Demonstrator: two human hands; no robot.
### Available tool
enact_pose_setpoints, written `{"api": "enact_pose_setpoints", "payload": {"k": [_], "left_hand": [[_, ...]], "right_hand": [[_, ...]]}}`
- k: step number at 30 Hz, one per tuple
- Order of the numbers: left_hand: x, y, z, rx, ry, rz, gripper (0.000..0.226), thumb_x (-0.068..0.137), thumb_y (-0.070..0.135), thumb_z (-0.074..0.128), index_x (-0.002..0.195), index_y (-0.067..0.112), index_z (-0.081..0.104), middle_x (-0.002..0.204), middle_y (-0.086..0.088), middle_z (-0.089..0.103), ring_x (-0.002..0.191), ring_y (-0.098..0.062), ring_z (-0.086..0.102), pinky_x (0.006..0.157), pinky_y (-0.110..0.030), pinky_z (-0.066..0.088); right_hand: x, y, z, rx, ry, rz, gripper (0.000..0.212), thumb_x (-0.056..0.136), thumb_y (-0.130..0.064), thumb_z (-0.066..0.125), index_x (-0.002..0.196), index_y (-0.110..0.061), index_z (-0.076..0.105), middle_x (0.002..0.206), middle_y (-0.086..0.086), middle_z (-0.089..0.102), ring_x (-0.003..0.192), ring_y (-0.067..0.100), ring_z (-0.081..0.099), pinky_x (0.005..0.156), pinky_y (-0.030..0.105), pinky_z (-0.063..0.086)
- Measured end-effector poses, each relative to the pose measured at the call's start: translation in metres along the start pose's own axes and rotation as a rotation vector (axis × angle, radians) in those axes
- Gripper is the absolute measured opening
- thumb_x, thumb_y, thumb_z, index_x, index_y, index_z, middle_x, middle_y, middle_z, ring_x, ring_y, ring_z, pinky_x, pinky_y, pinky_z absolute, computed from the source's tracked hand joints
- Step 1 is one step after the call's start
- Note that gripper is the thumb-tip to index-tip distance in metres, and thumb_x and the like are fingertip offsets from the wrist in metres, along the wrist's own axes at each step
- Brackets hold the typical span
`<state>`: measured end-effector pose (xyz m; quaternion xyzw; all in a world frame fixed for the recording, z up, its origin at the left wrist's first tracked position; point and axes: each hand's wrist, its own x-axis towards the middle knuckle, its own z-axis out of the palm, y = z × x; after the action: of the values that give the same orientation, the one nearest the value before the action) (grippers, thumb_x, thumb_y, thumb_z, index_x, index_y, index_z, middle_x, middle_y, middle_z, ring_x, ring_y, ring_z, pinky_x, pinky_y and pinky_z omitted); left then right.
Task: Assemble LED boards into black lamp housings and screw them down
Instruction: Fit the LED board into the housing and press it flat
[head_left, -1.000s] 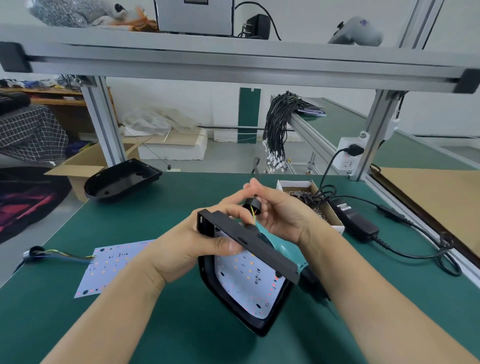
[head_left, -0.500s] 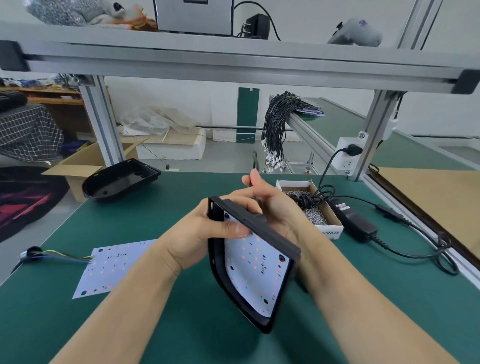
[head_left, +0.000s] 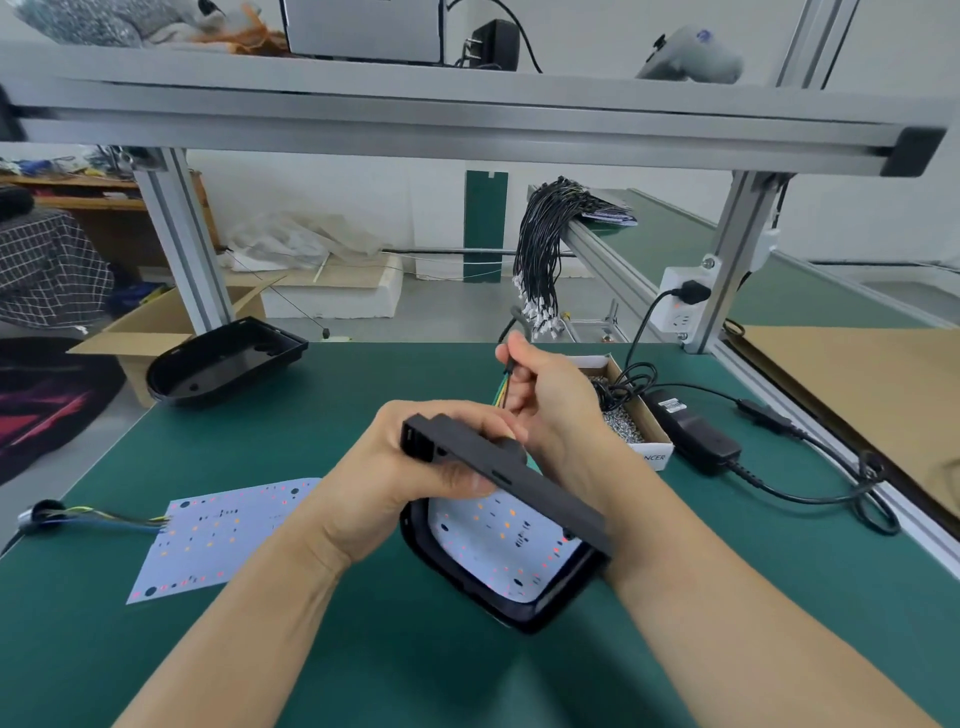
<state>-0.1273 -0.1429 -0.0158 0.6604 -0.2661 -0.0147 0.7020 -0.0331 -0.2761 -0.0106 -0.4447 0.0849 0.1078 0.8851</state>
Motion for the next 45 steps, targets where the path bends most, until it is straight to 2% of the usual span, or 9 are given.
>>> {"api": "enact_pose_setpoints", "payload": {"k": [5, 7, 11, 15, 21, 25, 30, 38, 45], "left_hand": [[-0.009, -0.004, -0.007, -0.031, 0.078, -0.007, 0.030, 0.061, 0.026, 0.083, 0.089, 0.021, 0.074, 0.133, 0.003, 0.061, 0.134, -0.011, 0.044, 0.100, -0.031, 0.041], [-0.013, -0.005, -0.010, -0.064, 0.107, -0.034, 0.042, 0.057, 0.041, 0.088, 0.092, 0.022, 0.074, 0.134, 0.004, 0.060, 0.138, -0.012, 0.040, 0.105, -0.036, 0.036], [-0.016, -0.004, -0.013, -0.081, 0.112, -0.057, 0.046, 0.062, 0.042, 0.086, 0.096, 0.018, 0.068, 0.124, -0.012, 0.066, 0.127, -0.022, 0.053, 0.102, -0.028, 0.042], [-0.015, -0.004, -0.011, -0.040, 0.164, -0.078, 0.039, 0.066, 0.032, 0.081, 0.103, 0.024, 0.069, 0.104, -0.005, 0.071, 0.105, -0.013, 0.062, 0.089, -0.016, 0.045], [-0.014, -0.004, -0.009, -0.053, 0.176, -0.095, 0.070, 0.061, 0.042, 0.086, 0.126, 0.034, 0.060, 0.113, -0.001, 0.072, 0.118, -0.010, 0.060, 0.090, -0.012, 0.044], [-0.013, -0.001, -0.009, -0.036, 0.085, -0.101, 0.067, 0.060, 0.051, 0.085, 0.122, 0.036, 0.065, 0.124, 0.002, 0.067, 0.126, -0.007, 0.053, 0.096, -0.015, 0.043], [-0.011, 0.000, -0.008, -0.049, 0.053, -0.115, 0.071, 0.059, 0.043, 0.087, 0.123, 0.021, 0.065, 0.123, -0.008, 0.067, 0.118, -0.020, 0.059, 0.095, -0.022, 0.045], [-0.006, -0.005, -0.003, -0.090, 0.036, -0.060, 0.044, 0.059, 0.021, 0.079, 0.102, 0.019, 0.073, 0.091, -0.003, 0.068, 0.087, -0.015, 0.061, 0.081, -0.019, 0.047], [-0.007, -0.007, -0.005, -0.059, 0.092, -0.035, 0.034, 0.061, 0.019, 0.074, 0.095, 0.020, 0.075, 0.085, -0.001, 0.069, 0.085, -0.014, 0.062, 0.079, -0.019, 0.048]], "right_hand": [[0.001, -0.004, -0.004, 0.098, -0.109, 0.037, 0.033, 0.099, -0.030, 0.050, 0.070, -0.014, 0.056, 0.043, -0.010, 0.032, 0.035, 0.002, 0.027, 0.044, 0.013, 0.022], [-0.004, -0.005, -0.004, 0.061, -0.147, 0.071, 0.030, 0.098, -0.033, 0.052, 0.075, -0.015, 0.060, 0.050, -0.008, 0.036, 0.038, 0.002, 0.032, 0.045, 0.013, 0.025], [-0.024, 0.002, -0.009, -0.223, -0.275, 0.112, 0.020, 0.094, -0.033, 0.055, 0.086, -0.016, 0.063, 0.070, 0.003, 0.048, 0.059, 0.013, 0.042, 0.050, 0.022, 0.036], [-0.035, -0.001, -0.015, -0.089, -0.253, 0.033, 0.023, 0.097, -0.028, 0.051, 0.079, -0.015, 0.058, 0.052, -0.006, 0.043, 0.043, 0.006, 0.039, 0.041, 0.015, 0.034], [-0.035, -0.010, -0.012, -0.090, -0.257, -0.013, 0.025, 0.099, -0.027, 0.049, 0.079, -0.014, 0.057, 0.050, -0.008, 0.044, 0.040, 0.005, 0.039, 0.038, 0.014, 0.033], [-0.037, -0.011, -0.014, -0.156, -0.288, 0.045, 0.027, 0.098, -0.026, 0.050, 0.076, -0.014, 0.058, 0.049, -0.008, 0.043, 0.038, 0.003, 0.037, 0.037, 0.013, 0.028], [-0.040, -0.006, -0.014, -0.210, -0.277, 0.027, 0.029, 0.098, -0.026, 0.050, 0.074, -0.014, 0.059, 0.046, -0.010, 0.042, 0.034, 0.002, 0.031, 0.036, 0.013, 0.024], [-0.042, 0.003, -0.007, -0.196, -0.183, -0.107, 0.027, 0.099, -0.018, 0.049, 0.074, -0.008, 0.057, 0.043, -0.007, 0.037, 0.033, 0.004, 0.027, 0.036, 0.015, 0.020], [-0.039, 0.005, -0.012, -0.156, -0.121, -0.142, 0.027, 0.097, -0.018, 0.053, 0.073, -0.008, 0.060, 0.047, -0.006, 0.040, 0.035, 0.004, 0.027, 0.038, 0.014, 0.021]]}}
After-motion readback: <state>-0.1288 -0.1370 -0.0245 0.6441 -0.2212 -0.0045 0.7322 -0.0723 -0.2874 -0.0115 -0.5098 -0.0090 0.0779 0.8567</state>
